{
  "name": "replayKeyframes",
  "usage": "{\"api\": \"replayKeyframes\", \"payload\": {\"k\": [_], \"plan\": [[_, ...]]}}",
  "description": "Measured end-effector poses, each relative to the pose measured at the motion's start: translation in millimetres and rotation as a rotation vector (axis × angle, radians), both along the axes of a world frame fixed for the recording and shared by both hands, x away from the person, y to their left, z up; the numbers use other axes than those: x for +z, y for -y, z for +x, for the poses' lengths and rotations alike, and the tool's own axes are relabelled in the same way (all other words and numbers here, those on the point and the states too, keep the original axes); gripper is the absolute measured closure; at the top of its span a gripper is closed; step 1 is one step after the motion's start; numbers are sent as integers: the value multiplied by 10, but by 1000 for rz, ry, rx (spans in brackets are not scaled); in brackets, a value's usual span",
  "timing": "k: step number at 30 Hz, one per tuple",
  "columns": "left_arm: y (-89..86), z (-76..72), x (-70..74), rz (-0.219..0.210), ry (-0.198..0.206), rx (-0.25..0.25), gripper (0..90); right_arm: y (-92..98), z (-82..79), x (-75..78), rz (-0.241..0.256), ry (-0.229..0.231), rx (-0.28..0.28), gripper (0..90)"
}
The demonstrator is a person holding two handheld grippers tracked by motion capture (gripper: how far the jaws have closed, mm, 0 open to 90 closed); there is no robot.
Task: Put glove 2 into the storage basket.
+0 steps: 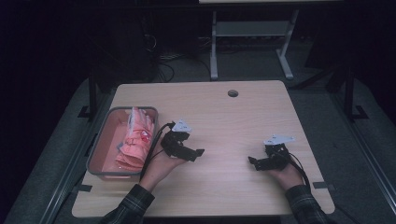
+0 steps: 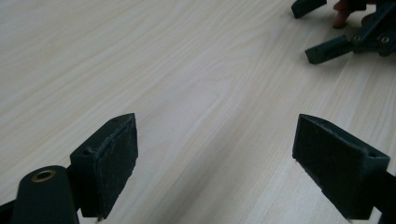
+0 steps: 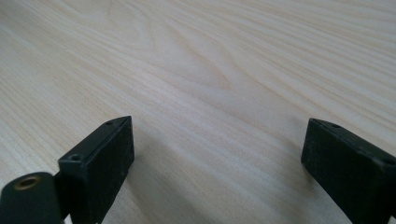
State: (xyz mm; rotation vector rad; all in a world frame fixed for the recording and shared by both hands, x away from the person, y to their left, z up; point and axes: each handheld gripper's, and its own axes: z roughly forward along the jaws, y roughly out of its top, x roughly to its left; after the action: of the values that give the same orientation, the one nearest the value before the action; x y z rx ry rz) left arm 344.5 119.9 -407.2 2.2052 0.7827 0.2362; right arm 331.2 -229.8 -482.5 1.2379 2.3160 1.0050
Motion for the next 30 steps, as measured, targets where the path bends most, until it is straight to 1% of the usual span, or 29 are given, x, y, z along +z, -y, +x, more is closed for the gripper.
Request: {"api": "replayKeyframes", "payload": {"k": [2,4,7,14,16,19,21,23,27,29,30], "plan": [[26,-16,-60,8,3,-8,138,0,0,0,0,0,0,92],[54,-35,-124,16,3,-6,138,0,0,0,0,0,1,92],[77,-51,-210,43,4,-20,138,1,1,0,0,1,1,92],[102,-85,-370,53,22,-33,139,0,0,0,0,0,1,92],[113,-90,-409,48,18,-33,138,0,0,-1,0,1,1,91],[122,-88,-462,56,16,-39,138,0,0,0,0,0,1,92],[127,-87,-494,67,26,-37,138,1,0,0,0,0,1,92],[127,-83,-530,59,18,-34,138,1,1,0,0,0,1,92],[135,-81,-599,65,14,-35,138,1,0,0,-1,0,1,92],[143,-81,-630,70,14,-44,138,0,0,0,-1,1,1,92],[151,-83,-648,79,14,-45,138,1,1,-1,0,1,1,91]]}}
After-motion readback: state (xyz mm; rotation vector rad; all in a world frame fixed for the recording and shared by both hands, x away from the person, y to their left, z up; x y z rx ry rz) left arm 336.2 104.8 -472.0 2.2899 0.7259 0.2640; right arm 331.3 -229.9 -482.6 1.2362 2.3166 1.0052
